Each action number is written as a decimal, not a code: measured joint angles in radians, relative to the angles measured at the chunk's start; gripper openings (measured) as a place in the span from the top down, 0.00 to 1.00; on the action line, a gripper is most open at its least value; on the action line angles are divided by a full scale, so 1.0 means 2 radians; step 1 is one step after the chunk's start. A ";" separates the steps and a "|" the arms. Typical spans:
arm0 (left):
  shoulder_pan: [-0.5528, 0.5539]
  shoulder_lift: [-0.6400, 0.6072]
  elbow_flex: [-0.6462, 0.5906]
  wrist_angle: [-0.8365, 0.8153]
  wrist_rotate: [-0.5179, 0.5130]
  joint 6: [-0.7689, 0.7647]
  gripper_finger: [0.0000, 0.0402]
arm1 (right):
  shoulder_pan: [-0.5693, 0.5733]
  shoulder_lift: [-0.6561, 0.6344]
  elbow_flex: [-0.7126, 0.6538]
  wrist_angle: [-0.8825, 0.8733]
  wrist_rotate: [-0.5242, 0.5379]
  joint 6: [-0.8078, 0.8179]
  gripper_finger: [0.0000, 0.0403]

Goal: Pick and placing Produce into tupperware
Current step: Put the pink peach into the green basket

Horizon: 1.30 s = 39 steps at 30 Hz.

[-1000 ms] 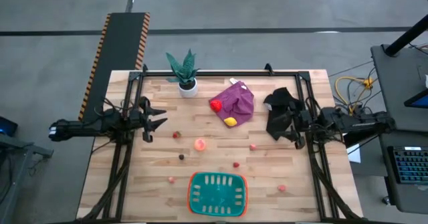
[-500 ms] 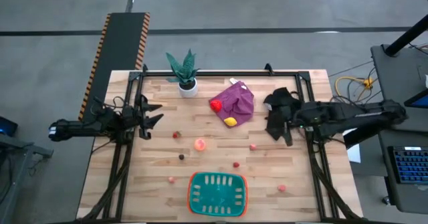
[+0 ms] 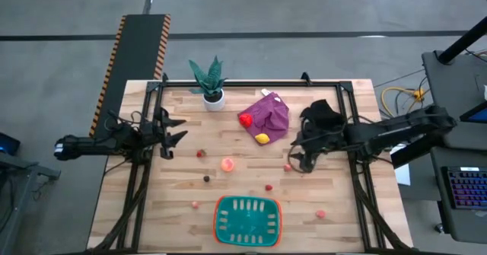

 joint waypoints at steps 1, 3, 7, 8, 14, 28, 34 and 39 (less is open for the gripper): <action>0.000 0.001 0.000 0.000 0.001 0.000 0.58 | 0.002 0.012 0.000 0.001 0.000 0.006 0.44; 0.000 0.003 0.000 0.000 0.001 0.002 0.58 | 0.005 0.036 0.000 0.001 0.000 0.020 0.44; 0.000 0.006 0.000 -0.001 0.001 0.002 0.58 | 0.025 0.080 0.000 0.001 0.001 0.036 0.44; 0.000 0.008 0.000 0.000 0.001 0.002 0.58 | 0.029 0.089 0.000 0.001 0.002 0.042 0.44; 0.000 0.018 0.000 0.000 0.000 0.002 0.58 | 0.056 0.126 -0.001 0.002 0.030 0.078 0.44; 0.000 0.038 0.000 0.001 0.000 0.003 0.58 | 0.084 0.195 -0.001 0.041 0.076 0.086 0.44; 0.000 0.036 0.000 0.000 0.000 0.003 0.58 | 0.084 0.222 -0.001 0.042 0.067 0.087 0.44; 0.000 0.037 0.000 0.000 0.000 0.003 0.58 | 0.085 0.245 0.000 0.048 0.065 0.100 0.45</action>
